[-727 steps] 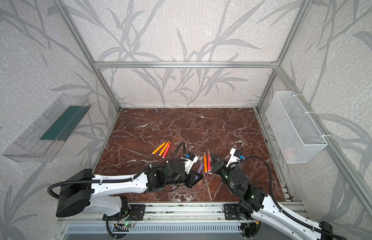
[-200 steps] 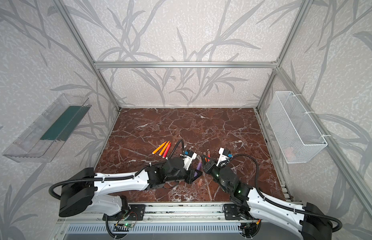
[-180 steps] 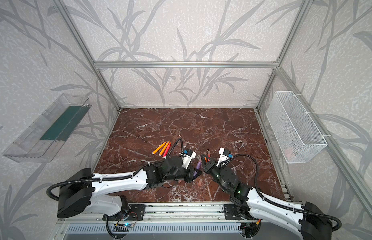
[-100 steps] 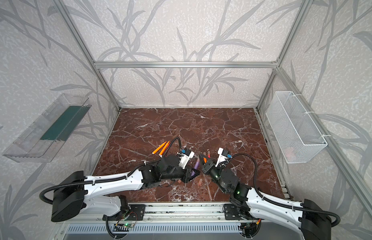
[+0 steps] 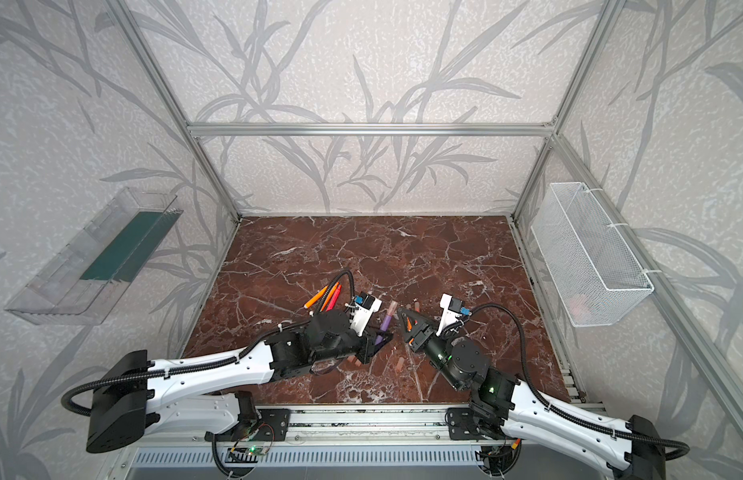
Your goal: Insert the pens into the pen caps
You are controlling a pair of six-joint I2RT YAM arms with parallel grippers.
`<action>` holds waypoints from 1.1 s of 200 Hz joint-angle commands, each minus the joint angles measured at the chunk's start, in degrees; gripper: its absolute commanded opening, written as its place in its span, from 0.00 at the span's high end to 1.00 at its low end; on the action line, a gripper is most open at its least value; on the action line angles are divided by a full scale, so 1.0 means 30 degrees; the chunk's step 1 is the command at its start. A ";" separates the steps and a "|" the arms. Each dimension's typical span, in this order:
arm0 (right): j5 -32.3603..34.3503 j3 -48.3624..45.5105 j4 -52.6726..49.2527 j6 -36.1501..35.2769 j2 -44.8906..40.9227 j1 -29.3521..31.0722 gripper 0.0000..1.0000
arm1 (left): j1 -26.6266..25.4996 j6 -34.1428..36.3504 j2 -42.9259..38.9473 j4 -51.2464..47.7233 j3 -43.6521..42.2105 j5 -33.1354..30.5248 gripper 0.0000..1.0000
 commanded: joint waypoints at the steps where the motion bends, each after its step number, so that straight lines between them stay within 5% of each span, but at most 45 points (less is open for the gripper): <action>1: 0.0312 0.0751 -0.0326 -0.0596 0.0463 -0.0279 0.46 | -0.0358 0.1080 -0.0177 -0.0232 -0.0263 -0.0725 1.00; 93: -0.0485 0.2241 0.0804 -0.0391 0.4493 -0.1040 0.59 | -0.0924 0.1562 0.0208 -0.0018 -0.0343 -0.1244 1.00; 220: -0.0848 0.2836 0.0542 -0.0552 0.4982 -0.1400 0.65 | -0.0900 0.1806 0.0712 0.0010 -0.0409 -0.1673 1.00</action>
